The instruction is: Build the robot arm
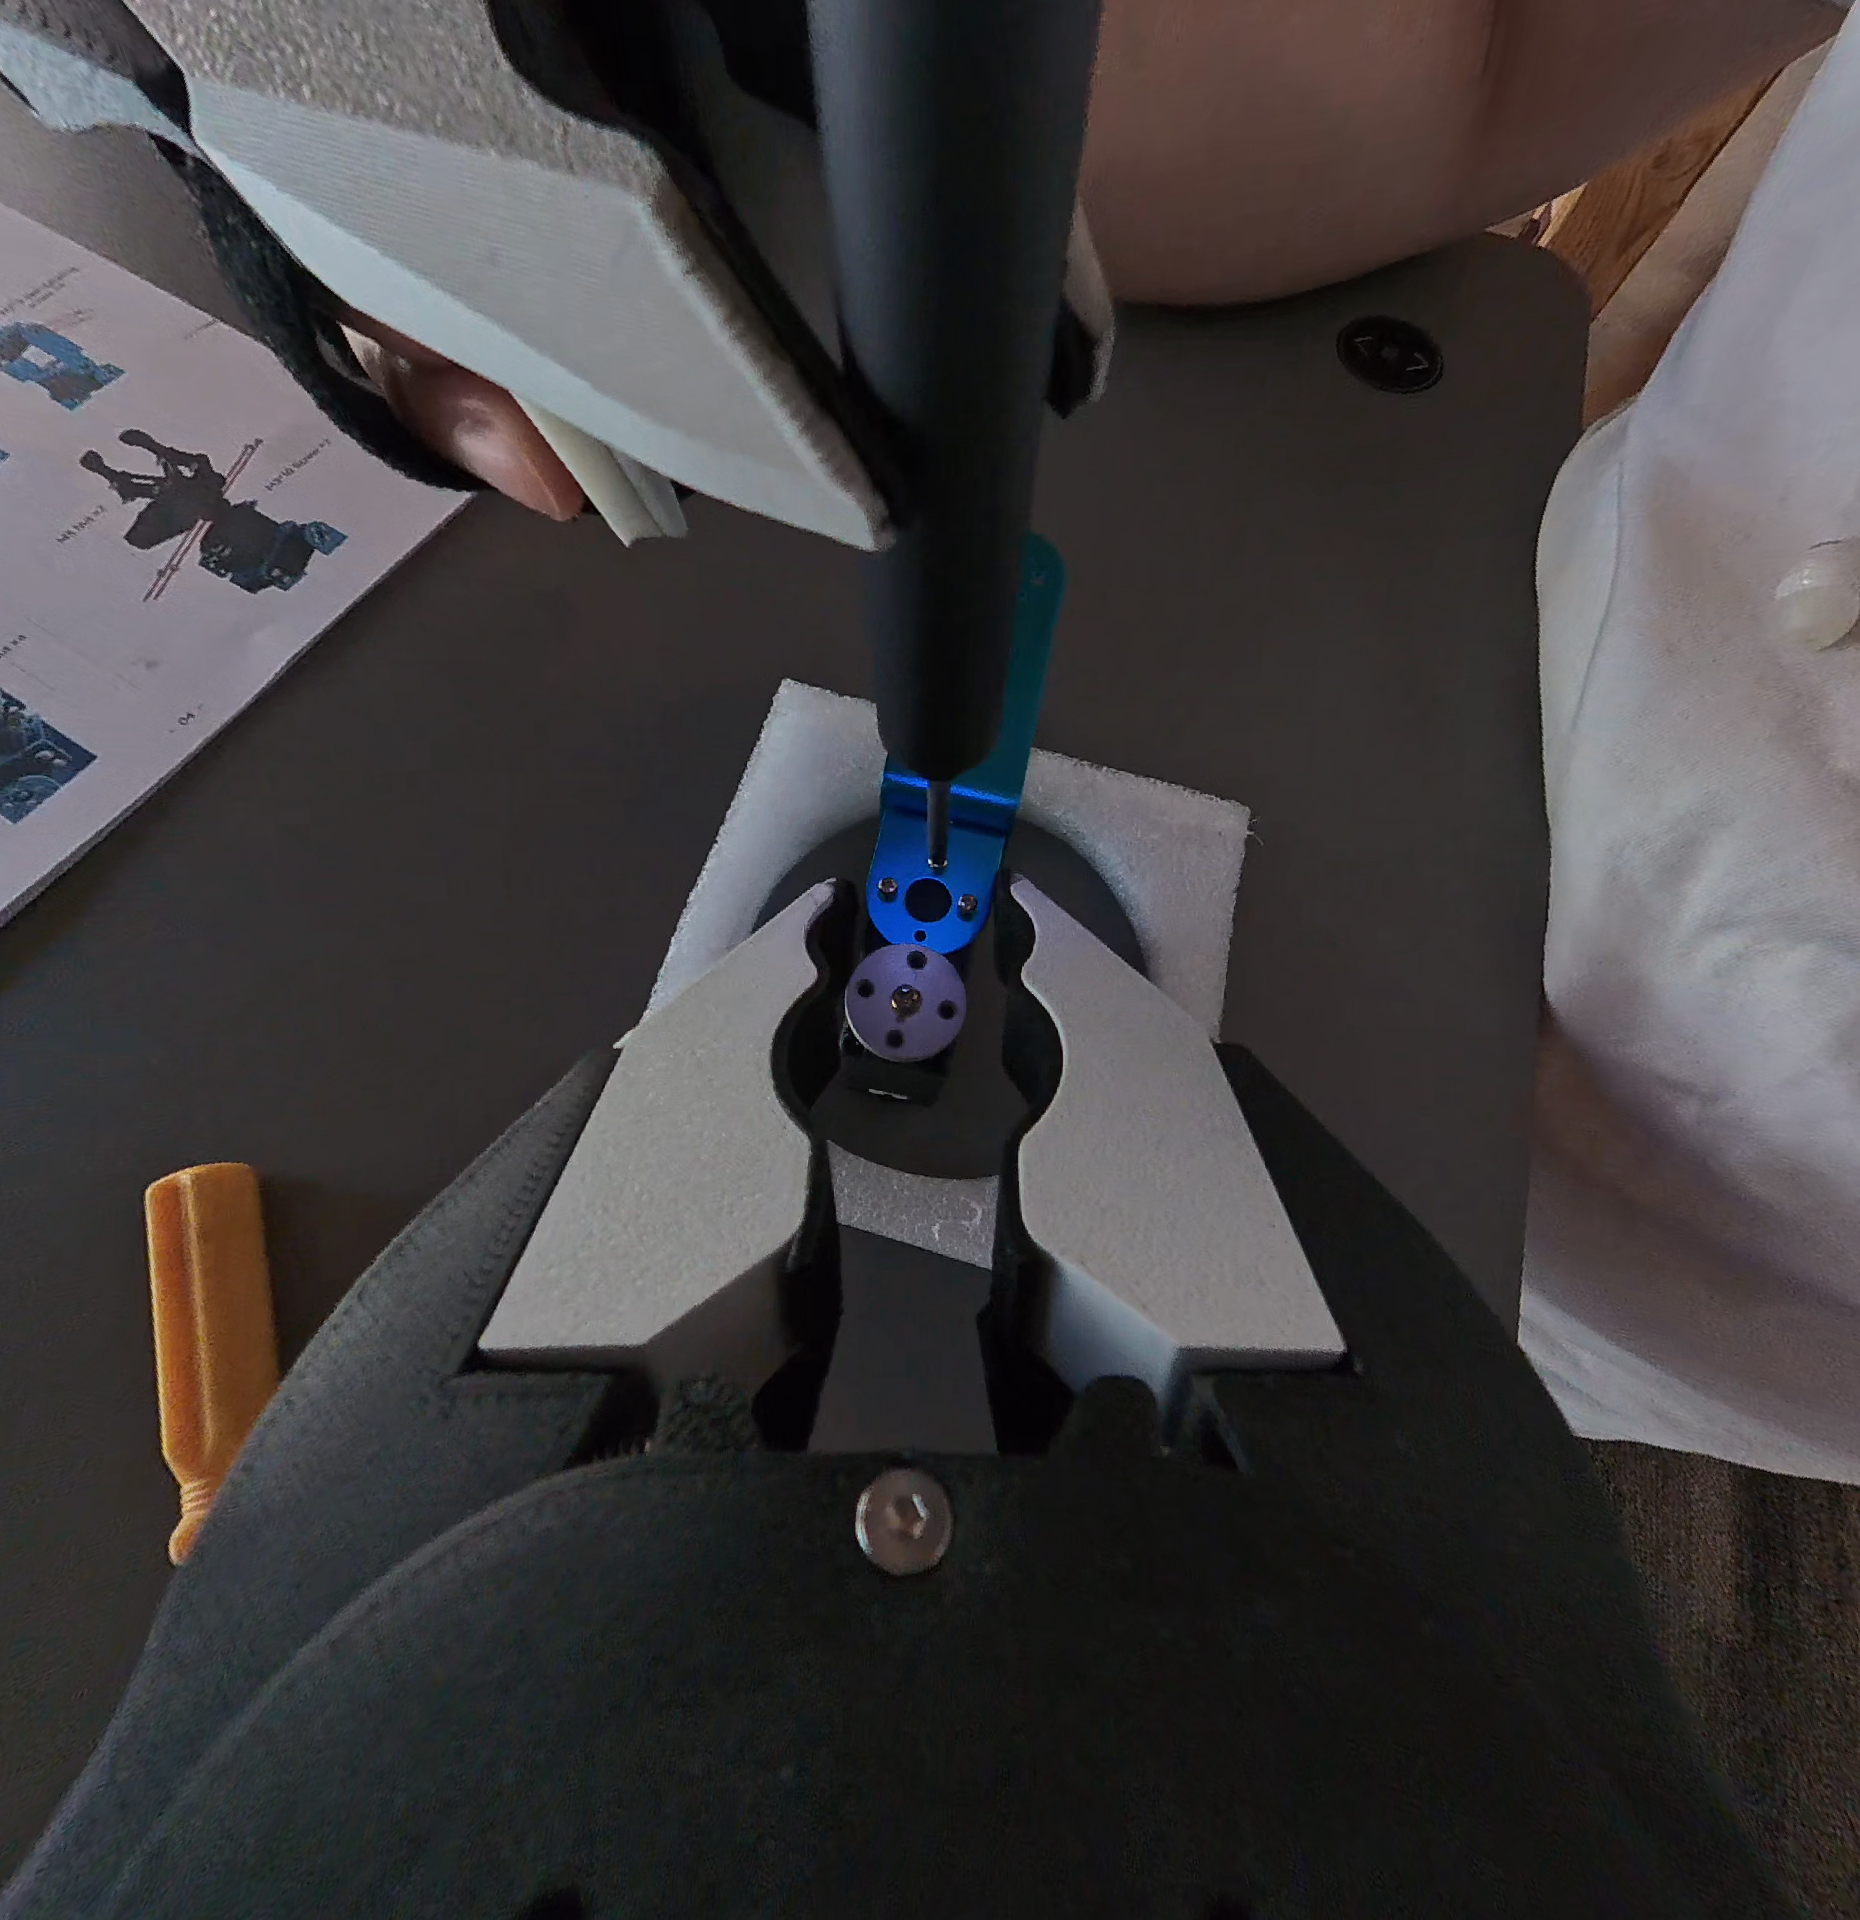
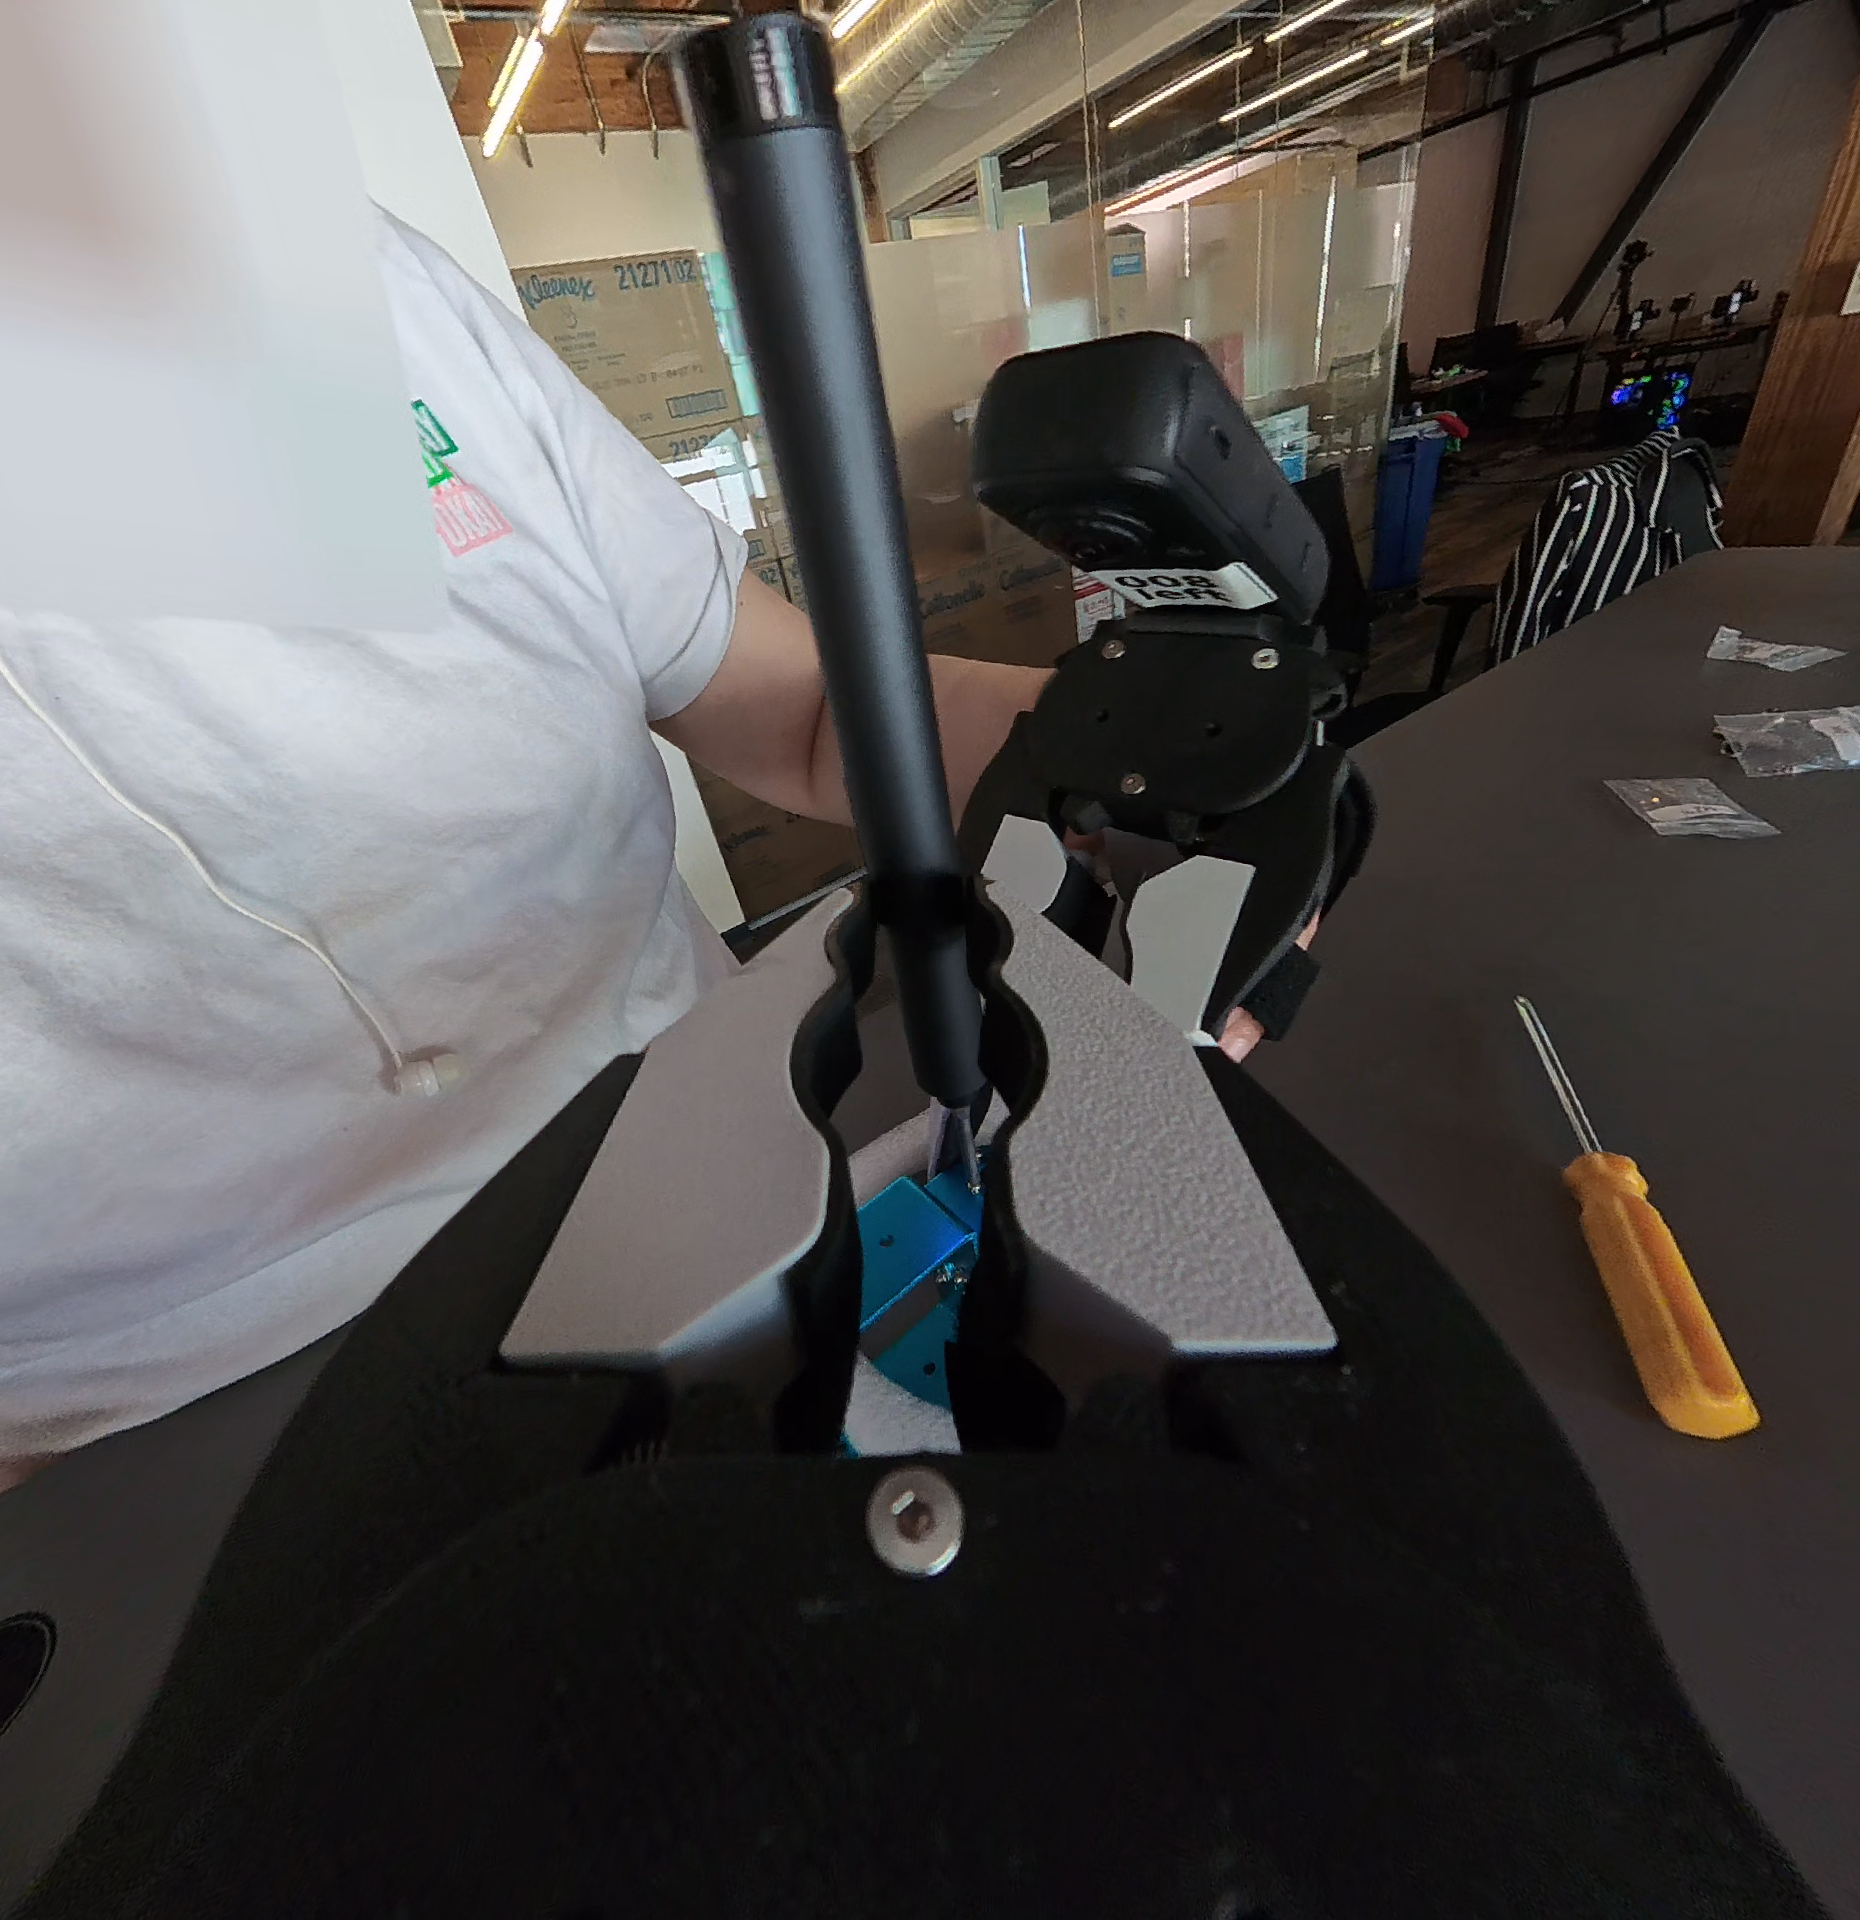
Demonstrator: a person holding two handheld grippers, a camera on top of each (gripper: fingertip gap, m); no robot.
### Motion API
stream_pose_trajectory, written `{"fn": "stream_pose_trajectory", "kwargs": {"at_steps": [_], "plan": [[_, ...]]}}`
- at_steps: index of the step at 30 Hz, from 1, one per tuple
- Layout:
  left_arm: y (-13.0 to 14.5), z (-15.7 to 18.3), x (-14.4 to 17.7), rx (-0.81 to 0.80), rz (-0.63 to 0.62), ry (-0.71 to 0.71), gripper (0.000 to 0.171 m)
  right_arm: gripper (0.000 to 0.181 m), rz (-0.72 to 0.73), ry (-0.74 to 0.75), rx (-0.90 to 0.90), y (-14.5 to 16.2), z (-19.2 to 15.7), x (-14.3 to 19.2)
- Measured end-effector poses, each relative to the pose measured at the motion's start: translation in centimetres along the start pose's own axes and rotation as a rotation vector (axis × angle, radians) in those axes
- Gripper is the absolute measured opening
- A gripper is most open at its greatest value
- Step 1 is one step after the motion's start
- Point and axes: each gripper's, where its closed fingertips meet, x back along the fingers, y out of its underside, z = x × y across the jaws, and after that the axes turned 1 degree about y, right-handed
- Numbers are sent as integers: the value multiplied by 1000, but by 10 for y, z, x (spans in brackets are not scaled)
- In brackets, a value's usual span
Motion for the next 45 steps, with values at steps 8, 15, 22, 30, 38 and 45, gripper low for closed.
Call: {"fn": "stream_pose_trajectory", "kwargs": {"at_steps": [8, 15, 22, 30, 38, 45], "plan": [[0, 0, 0, 15, -3, 7, 25, 16, 0, -10, -18, 0, 0, 0], [-6, -7, 10, 75, 23, -31, 54, 16, 0, 1, -15, 0, 1, -1], [-113, 6, 103, 164, 513, -133, 41, 16, 1, 69, 11, -1, 4, -1], [-130, -6, 96, 199, 460, -358, 16, 16, -61, 260, 116, 0, 7, -1], [-131, 11, 94, 62, 437, -204, 16, 31, -50, 97, 36, 7, -6, 2], [-133, 15, 89, 11, 374, -87, 16, 27, -92, -138, -9, 5, -11, -9]]}}
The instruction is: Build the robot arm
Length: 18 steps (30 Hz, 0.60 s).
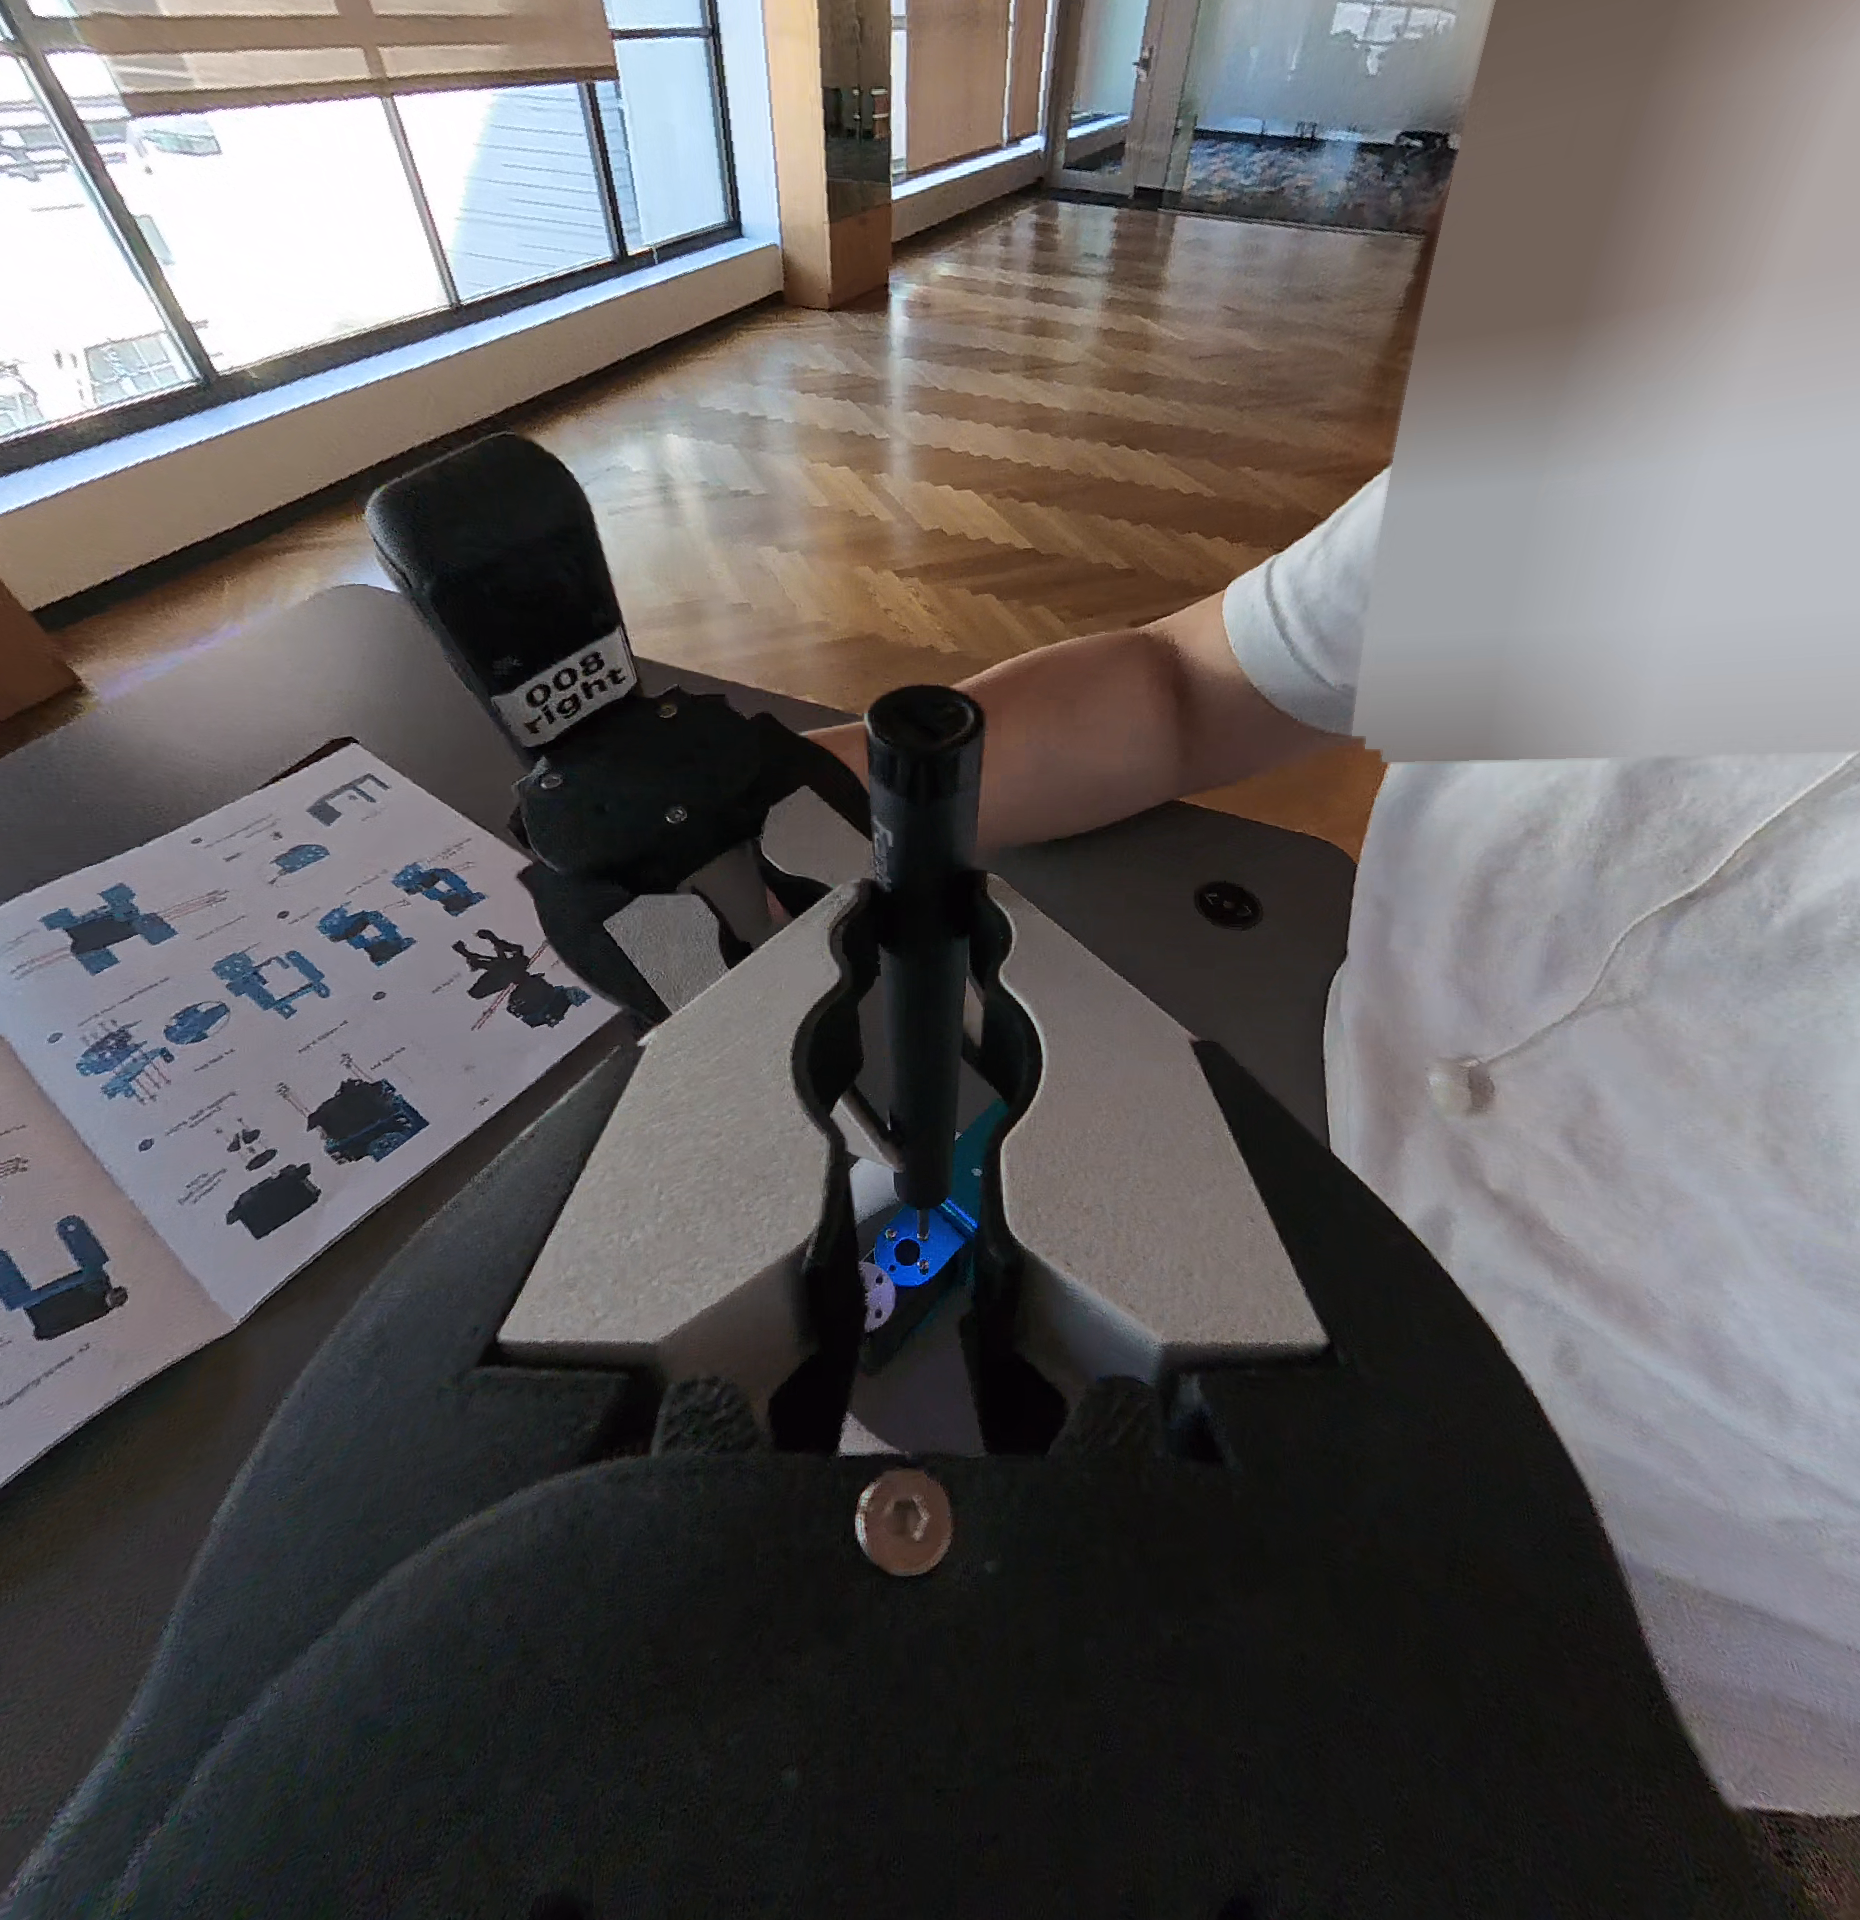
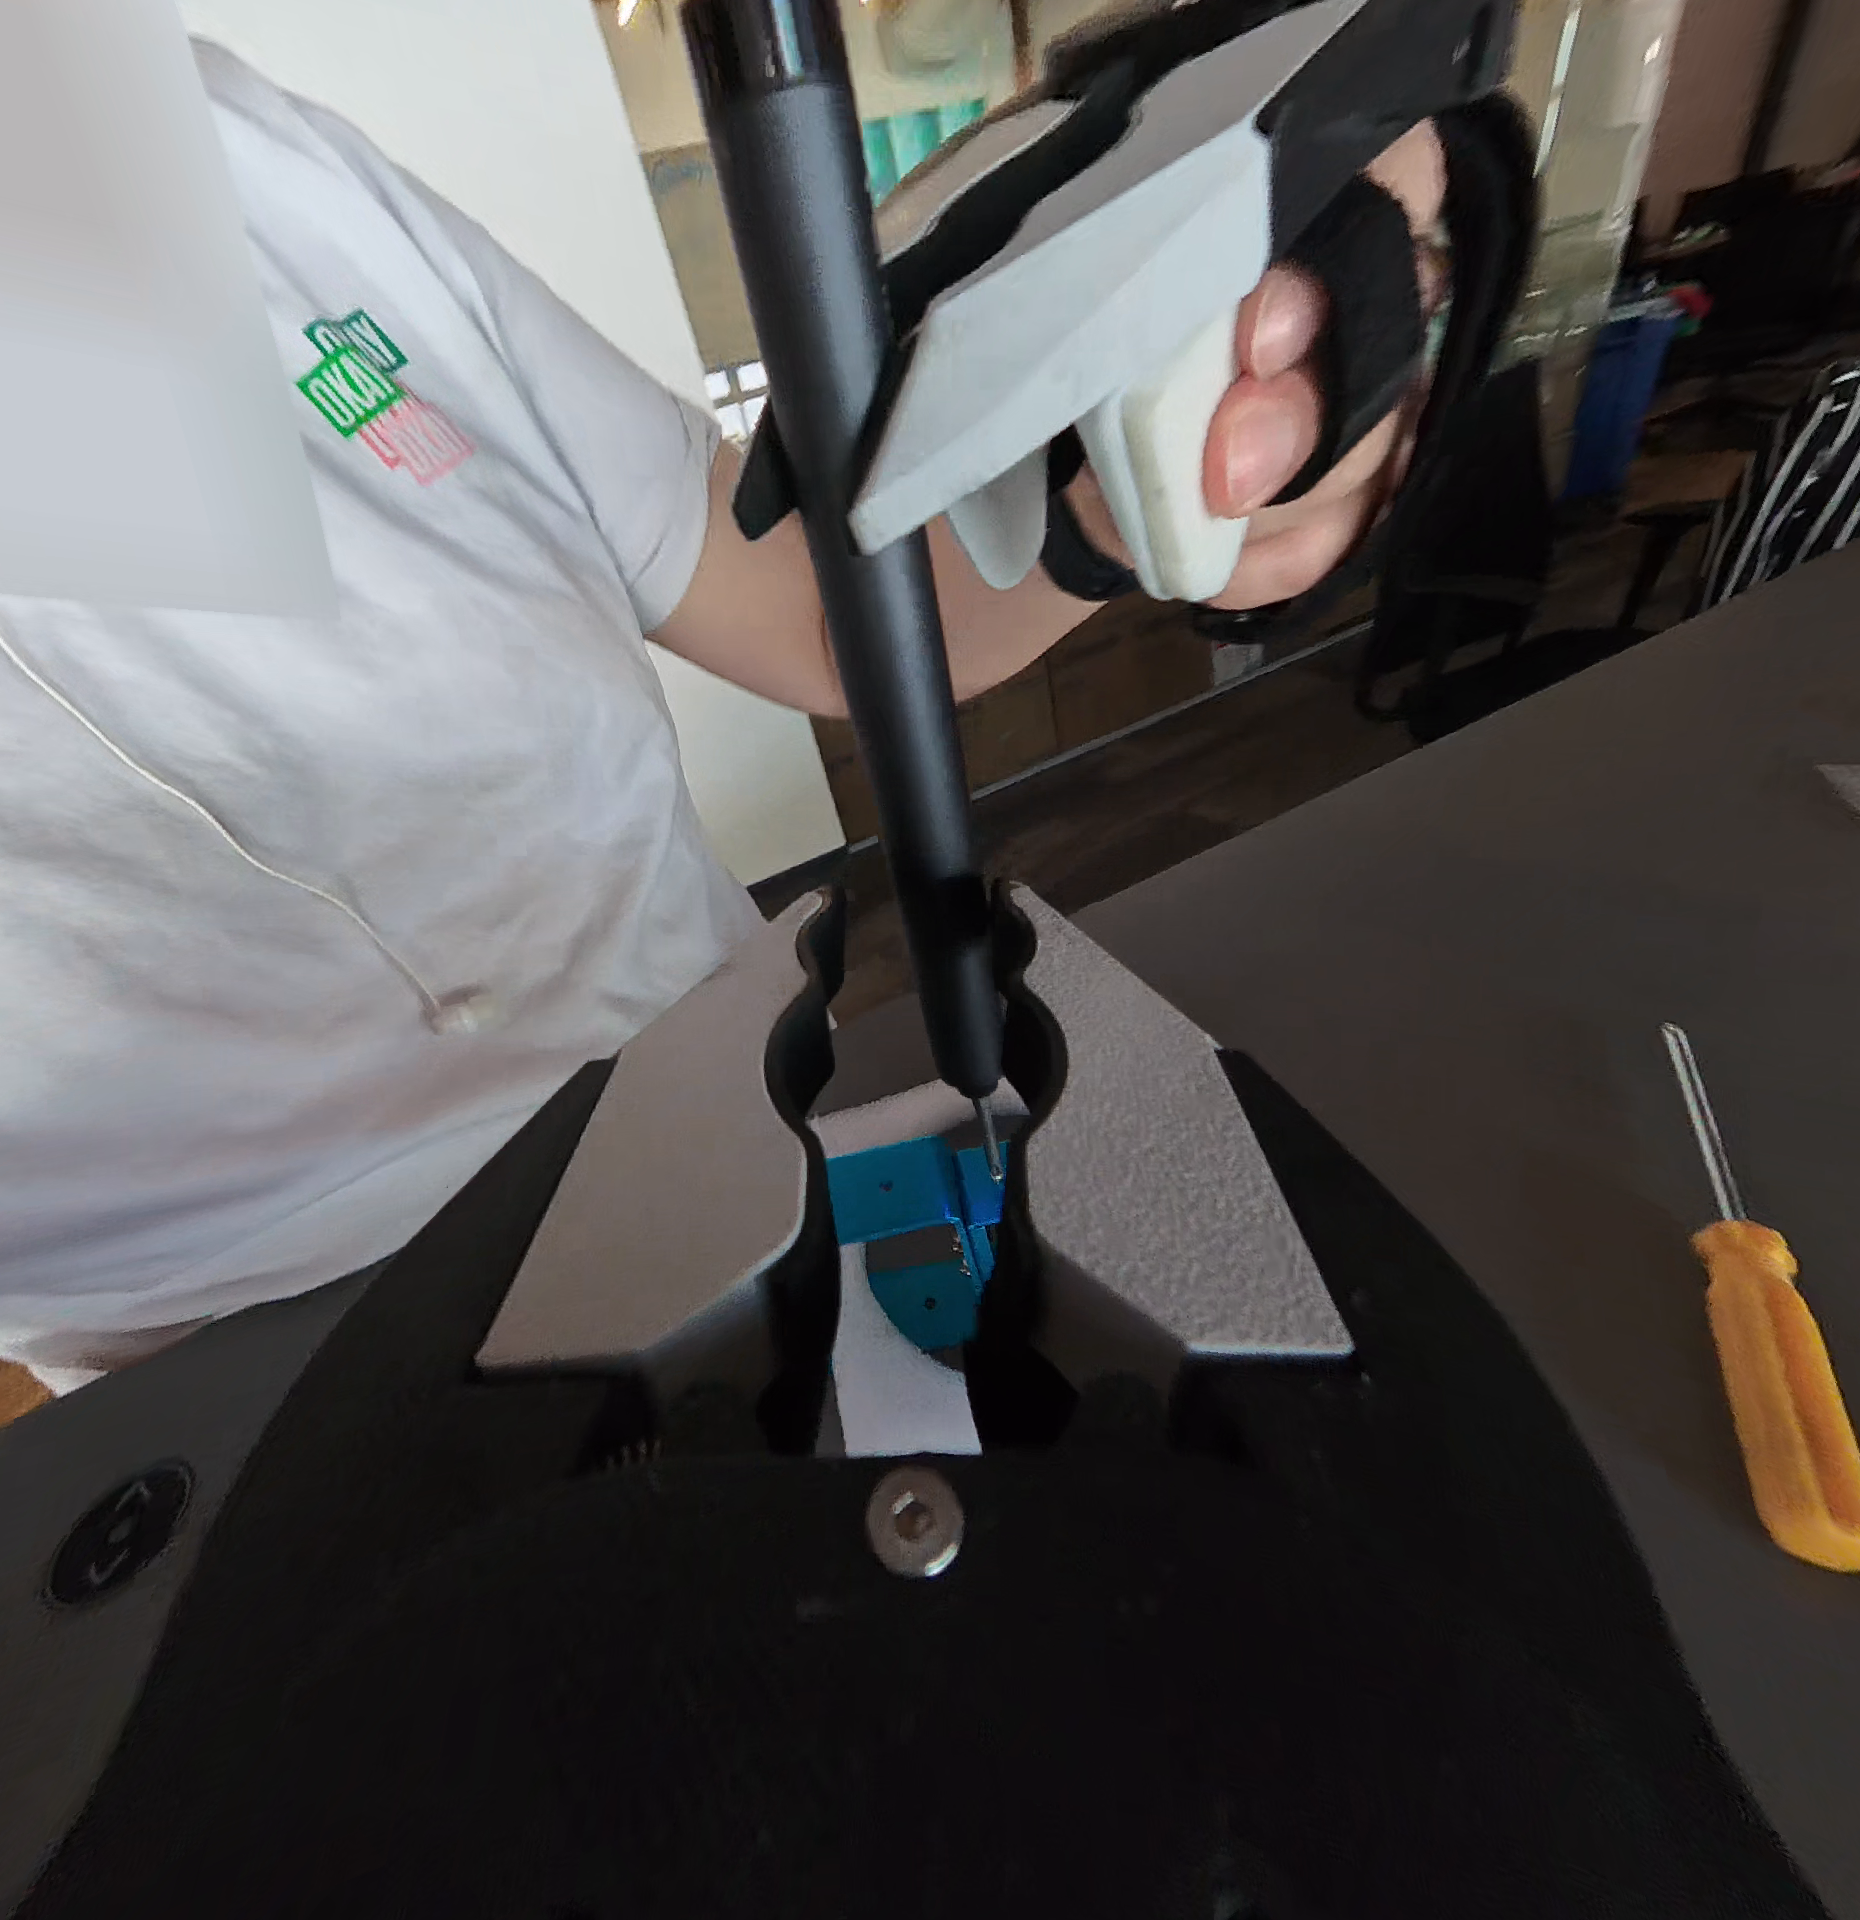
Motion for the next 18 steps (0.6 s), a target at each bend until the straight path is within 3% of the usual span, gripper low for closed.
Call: {"fn": "stream_pose_trajectory", "kwargs": {"at_steps": [4, 11, 13, 18], "plan": [[-1, 5, -6, -26, -19, 68, 16, 19, -1, -30, 14, -2, -2, -5], [-2, 2, -9, 5, 0, 36, 17, 17, -17, 37, 66, -2, -1, -2], [6, -8, -6, 72, -18, -54, 53, 17, -19, 50, 74, -2, -1, -2], [44, -6, 6, 147, 39, -275, 59, 17, -28, 85, 85, -2, 2, -4]]}}
